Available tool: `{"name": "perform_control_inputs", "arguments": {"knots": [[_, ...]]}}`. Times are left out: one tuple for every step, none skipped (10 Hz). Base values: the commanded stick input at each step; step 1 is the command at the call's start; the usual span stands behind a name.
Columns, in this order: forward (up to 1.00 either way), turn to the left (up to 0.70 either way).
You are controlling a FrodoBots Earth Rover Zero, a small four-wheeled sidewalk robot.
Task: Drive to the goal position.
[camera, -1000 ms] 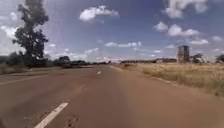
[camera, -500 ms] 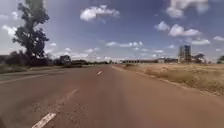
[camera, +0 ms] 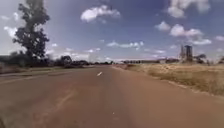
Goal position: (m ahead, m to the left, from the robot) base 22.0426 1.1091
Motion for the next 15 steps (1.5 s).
{"name": "perform_control_inputs", "arguments": {"knots": [[0.85,0.02],[0.85,0.02],[0.85,0.02],[0.85,0.02],[0.85,0.02],[0.85,0.02],[0.85,0.02],[0.85,0.02],[0.85,0.02],[0.85,0.02],[0.85,0.02],[0.85,0.02],[0.85,0.02],[0.85,0.02],[0.85,0.02]]}}
